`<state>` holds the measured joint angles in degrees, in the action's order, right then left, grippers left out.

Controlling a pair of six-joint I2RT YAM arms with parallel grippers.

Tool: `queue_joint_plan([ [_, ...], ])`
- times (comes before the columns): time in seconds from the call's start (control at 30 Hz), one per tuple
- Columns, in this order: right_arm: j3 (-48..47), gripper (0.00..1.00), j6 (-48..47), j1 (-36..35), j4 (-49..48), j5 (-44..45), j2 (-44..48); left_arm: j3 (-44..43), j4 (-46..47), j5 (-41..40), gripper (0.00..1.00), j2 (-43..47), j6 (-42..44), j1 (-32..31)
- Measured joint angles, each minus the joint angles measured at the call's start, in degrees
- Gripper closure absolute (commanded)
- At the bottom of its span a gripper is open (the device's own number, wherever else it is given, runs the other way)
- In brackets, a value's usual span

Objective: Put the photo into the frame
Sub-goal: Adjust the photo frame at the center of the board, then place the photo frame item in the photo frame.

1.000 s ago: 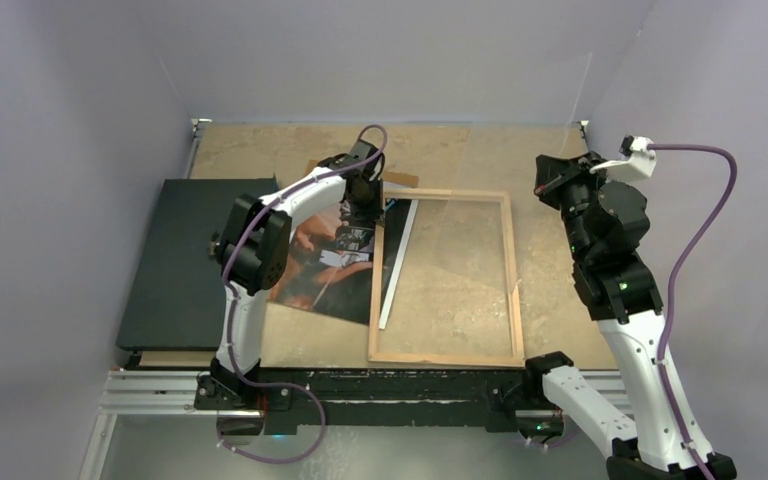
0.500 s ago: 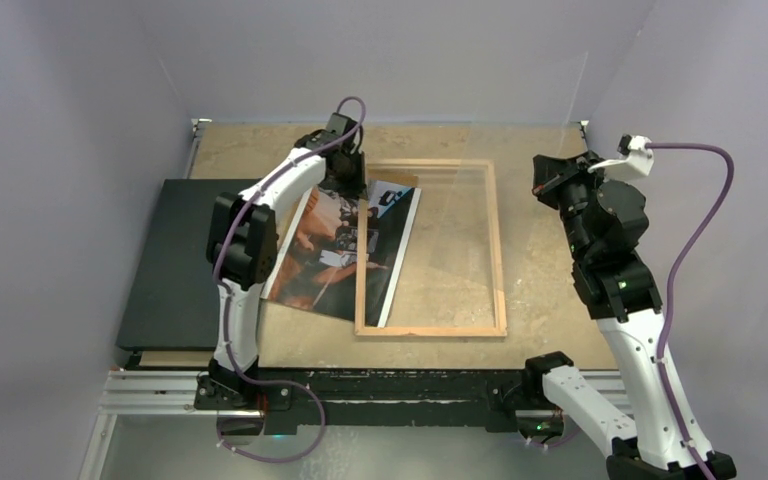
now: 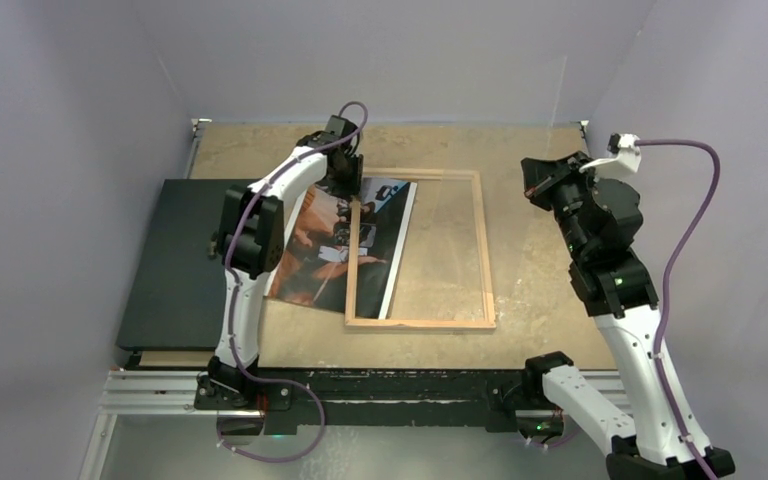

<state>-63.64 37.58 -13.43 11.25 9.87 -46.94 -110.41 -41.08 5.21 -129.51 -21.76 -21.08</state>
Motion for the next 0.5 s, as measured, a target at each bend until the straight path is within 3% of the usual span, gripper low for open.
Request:
queue_joint_plan([
  [0.37,-2.1,1.00,0.6,0.0,0.1,-10.3,-5.6,0.0,-6.5,4.6,0.47,1.3,5.5,0.0],
  [0.4,-2.5,1.00,0.8,0.0,0.0,-11.5,-6.1,0.0,-7.7,4.5,0.37,2.5,6.3,0.0],
  [0.47,-3.5,1.00,1.3,0.0,-0.2,-14.5,-7.2,0.0,-9.5,3.5,0.07,6.0,7.9,0.0],
  [0.5,-3.7,1.00,1.7,0.0,-0.7,-16.1,-7.7,0.0,-10.1,2.2,0.01,8.3,8.7,0.0],
])
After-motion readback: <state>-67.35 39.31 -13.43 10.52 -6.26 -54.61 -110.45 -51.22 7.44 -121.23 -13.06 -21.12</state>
